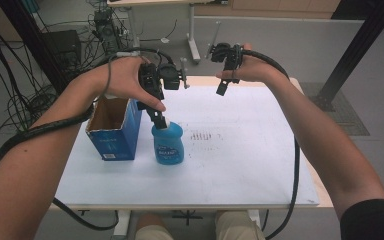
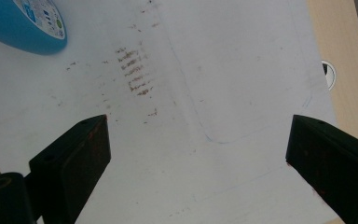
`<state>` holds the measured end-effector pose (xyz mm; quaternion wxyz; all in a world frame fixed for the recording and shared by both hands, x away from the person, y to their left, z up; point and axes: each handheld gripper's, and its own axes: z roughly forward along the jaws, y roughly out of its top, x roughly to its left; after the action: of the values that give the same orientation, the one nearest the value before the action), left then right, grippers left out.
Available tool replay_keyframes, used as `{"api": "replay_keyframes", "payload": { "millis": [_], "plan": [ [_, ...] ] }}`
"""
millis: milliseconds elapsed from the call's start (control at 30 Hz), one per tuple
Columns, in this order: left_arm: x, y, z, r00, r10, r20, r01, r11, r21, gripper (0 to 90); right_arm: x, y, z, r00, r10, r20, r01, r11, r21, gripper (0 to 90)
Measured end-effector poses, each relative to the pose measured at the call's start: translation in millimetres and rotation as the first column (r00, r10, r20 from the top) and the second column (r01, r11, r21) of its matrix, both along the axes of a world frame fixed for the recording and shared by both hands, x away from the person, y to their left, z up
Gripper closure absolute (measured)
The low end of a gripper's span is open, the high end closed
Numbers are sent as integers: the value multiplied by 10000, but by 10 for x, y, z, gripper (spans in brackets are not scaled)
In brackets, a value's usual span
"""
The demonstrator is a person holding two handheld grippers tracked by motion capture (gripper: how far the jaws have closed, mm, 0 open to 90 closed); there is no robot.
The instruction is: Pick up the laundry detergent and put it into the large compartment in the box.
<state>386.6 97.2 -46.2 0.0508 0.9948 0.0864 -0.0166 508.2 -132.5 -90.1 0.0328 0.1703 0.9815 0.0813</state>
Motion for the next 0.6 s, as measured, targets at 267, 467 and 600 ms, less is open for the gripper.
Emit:
{"api": "replay_keyframes", "payload": {
  "millis": [267, 467, 600],
  "plan": [
    [61, 11, -130, 10000, 61, -27, -61, 10000, -10, 57, 11, -4, 2, 10000, -12, -12, 12, 10000, -36, 62],
    [117, -21, -245, 9999, 30, -148, -28, 10000, 84, 57, 19, 13, -11, 10000, 12, -47, -12, 10000, -66, 62],
    [129, -43, -320, 9999, 8, -120, -6, 9999, 143, 57, 18, 16, -11, 10000, 26, -39, -27, 10000, -56, 62]
  ]
}}
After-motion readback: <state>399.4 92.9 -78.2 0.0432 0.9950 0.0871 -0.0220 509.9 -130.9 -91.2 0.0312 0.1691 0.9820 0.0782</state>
